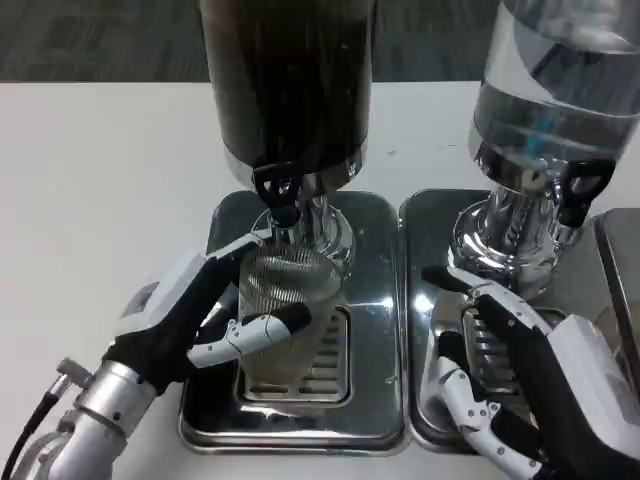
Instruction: Grasp the cup under the faucet to collect the drink, then remove the cup.
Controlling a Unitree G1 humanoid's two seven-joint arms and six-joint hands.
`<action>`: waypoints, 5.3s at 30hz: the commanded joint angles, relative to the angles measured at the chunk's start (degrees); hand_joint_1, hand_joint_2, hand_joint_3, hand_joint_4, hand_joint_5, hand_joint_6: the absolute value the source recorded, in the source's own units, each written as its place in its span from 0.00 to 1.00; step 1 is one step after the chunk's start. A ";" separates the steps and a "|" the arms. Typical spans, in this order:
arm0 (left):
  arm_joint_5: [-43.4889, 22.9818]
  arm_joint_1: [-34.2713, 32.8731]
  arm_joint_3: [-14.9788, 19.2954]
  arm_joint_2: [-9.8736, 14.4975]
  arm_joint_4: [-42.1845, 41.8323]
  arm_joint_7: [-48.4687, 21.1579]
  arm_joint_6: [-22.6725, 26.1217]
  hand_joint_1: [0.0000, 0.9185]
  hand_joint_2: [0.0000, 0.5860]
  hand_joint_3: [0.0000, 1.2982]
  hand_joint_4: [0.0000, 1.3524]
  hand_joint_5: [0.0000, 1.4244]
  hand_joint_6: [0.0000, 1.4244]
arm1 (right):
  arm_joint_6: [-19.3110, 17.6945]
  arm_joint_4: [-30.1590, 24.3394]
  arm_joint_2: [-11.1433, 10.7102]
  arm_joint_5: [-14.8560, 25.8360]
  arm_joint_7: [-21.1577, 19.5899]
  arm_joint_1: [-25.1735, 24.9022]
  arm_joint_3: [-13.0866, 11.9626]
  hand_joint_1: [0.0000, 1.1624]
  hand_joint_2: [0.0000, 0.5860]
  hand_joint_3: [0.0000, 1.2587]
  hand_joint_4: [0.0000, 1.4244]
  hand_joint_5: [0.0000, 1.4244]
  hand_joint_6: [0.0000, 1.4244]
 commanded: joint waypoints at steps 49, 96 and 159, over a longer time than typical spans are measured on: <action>-33.17 15.89 14.26 4.93 -35.02 -23.12 5.43 0.00 0.17 0.26 0.25 0.27 0.26 | 0.33 -0.44 -0.26 1.63 0.02 -0.89 -0.54 0.44 0.94 0.20 0.15 0.11 0.17; -61.68 2.65 20.91 4.21 -46.12 -73.36 56.46 0.00 0.07 0.20 0.12 0.16 0.10 | -0.33 3.52 0.61 2.57 -2.48 -3.22 0.70 0.43 0.96 0.20 0.15 0.11 0.15; -52.98 8.78 18.98 5.56 -53.61 -74.86 39.46 0.00 0.10 0.22 0.13 0.16 0.08 | 0.74 14.23 -2.92 20.49 10.28 -14.96 -0.59 0.53 0.48 0.02 0.05 0.08 0.14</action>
